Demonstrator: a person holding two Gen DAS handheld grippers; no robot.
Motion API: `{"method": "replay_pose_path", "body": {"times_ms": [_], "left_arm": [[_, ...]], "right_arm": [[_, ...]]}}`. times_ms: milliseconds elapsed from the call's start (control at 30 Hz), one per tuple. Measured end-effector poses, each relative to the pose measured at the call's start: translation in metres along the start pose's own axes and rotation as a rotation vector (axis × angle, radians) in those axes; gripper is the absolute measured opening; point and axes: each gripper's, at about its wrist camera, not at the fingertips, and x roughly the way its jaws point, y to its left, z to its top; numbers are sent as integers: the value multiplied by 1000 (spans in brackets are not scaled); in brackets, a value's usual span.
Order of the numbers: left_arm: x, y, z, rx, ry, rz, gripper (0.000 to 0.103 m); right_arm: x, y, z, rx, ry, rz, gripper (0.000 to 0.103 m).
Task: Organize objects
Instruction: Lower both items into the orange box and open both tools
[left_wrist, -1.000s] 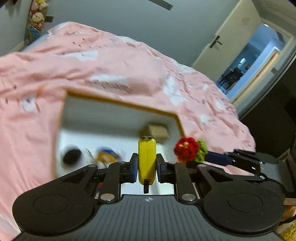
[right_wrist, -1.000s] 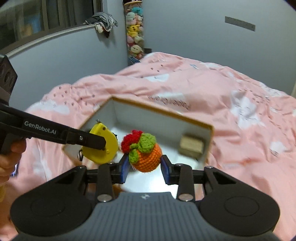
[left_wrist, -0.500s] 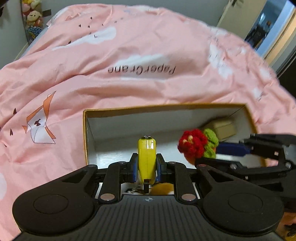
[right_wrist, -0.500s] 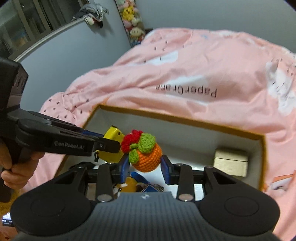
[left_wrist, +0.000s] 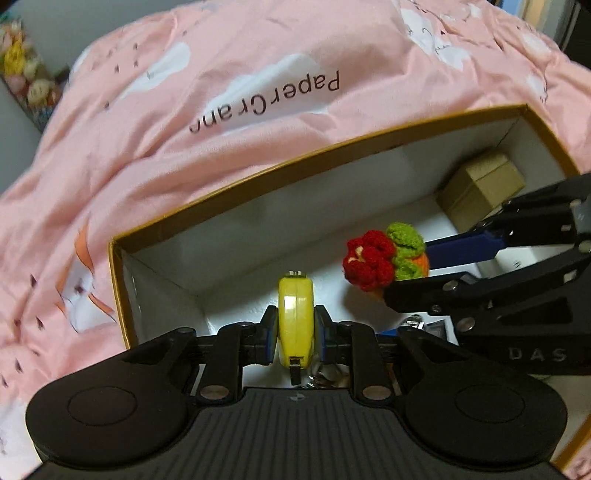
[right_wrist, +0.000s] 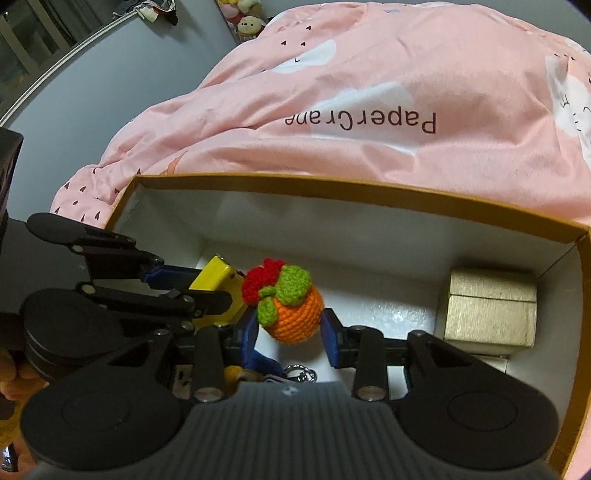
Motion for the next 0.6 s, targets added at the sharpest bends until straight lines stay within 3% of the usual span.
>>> {"method": "replay_pose_path", "body": {"times_ms": [233, 367, 433, 600], "left_arm": [[-20, -9, -6, 105, -80, 112, 31], [-29, -6, -9, 100, -121, 244, 30], [-39, 3, -13, 37, -162, 214, 29], [-72, 38, -29, -229, -268, 75, 30]], "right_arm": [[0, 5, -1, -15, 3, 11, 38], [2, 10, 0, -19, 6, 20, 38], [4, 13, 1, -22, 6, 22, 38], [15, 22, 8, -29, 13, 18, 38]]}}
